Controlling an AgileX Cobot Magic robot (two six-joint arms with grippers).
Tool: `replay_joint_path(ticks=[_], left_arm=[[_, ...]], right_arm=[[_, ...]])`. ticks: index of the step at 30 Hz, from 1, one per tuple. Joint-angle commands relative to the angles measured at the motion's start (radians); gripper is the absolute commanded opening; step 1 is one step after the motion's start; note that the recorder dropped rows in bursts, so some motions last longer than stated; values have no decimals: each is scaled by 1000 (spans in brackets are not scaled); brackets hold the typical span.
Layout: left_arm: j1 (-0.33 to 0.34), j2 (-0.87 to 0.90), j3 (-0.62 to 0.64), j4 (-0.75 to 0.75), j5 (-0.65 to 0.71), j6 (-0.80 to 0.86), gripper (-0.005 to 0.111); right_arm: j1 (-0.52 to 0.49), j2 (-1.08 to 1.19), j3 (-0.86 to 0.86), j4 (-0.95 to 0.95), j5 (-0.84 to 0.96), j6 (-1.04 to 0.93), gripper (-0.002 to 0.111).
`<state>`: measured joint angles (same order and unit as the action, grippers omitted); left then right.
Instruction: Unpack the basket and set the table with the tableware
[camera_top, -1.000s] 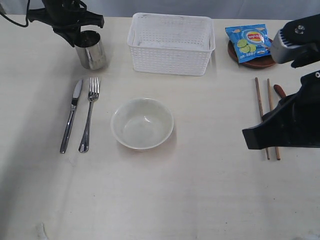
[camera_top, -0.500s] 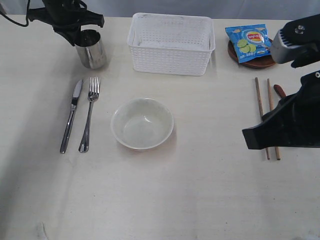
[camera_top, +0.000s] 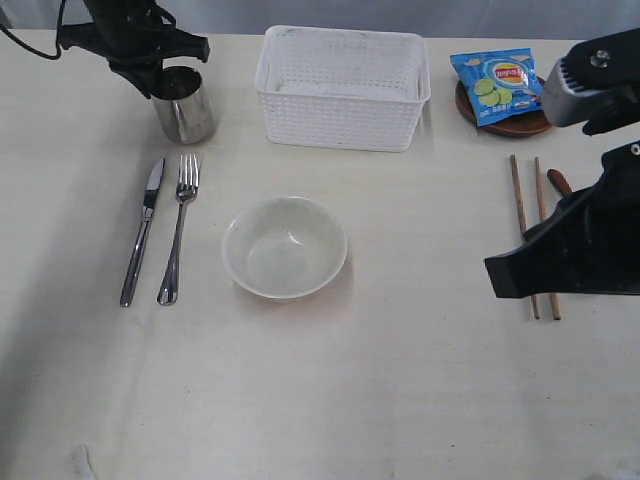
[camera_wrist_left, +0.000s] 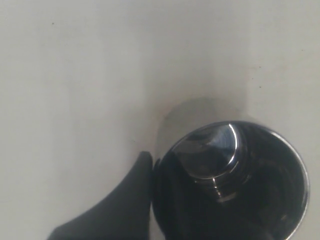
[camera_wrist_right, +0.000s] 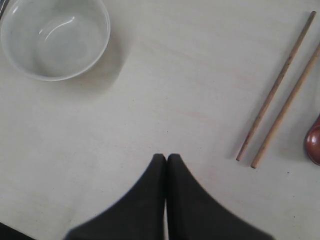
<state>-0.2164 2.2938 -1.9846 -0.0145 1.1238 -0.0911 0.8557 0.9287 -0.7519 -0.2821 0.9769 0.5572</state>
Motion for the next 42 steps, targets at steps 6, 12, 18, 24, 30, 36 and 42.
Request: replay_joint_path(ticks=[6,12,18,24,30,36,42], left_arm=[[-5,-2,0,14,-1,4,3],[-5,-2,0,8,-1,4,37],[-5,-4,0,8,-1,4,44],[-3,-62,-14,14,-17,4,44],[-3,-189,-44,14,-29,4,38],[-3,-327,-46,14,-14,9,0],[-3,-436,-46,14,35,15,0]], right_arm=[[-5,-7,3,-8,-3,7,0],[-5,-7,3,-8,-3,7,0],[-5,-7,3,-8,-3,7,0],[-5,-7,3,-15,-3,7,0],[-5,-7,3,-95,-3,83,0],[-5,-7,-5,-242,-3,185,0],[-5,-5,-56,-349,23,239,0]])
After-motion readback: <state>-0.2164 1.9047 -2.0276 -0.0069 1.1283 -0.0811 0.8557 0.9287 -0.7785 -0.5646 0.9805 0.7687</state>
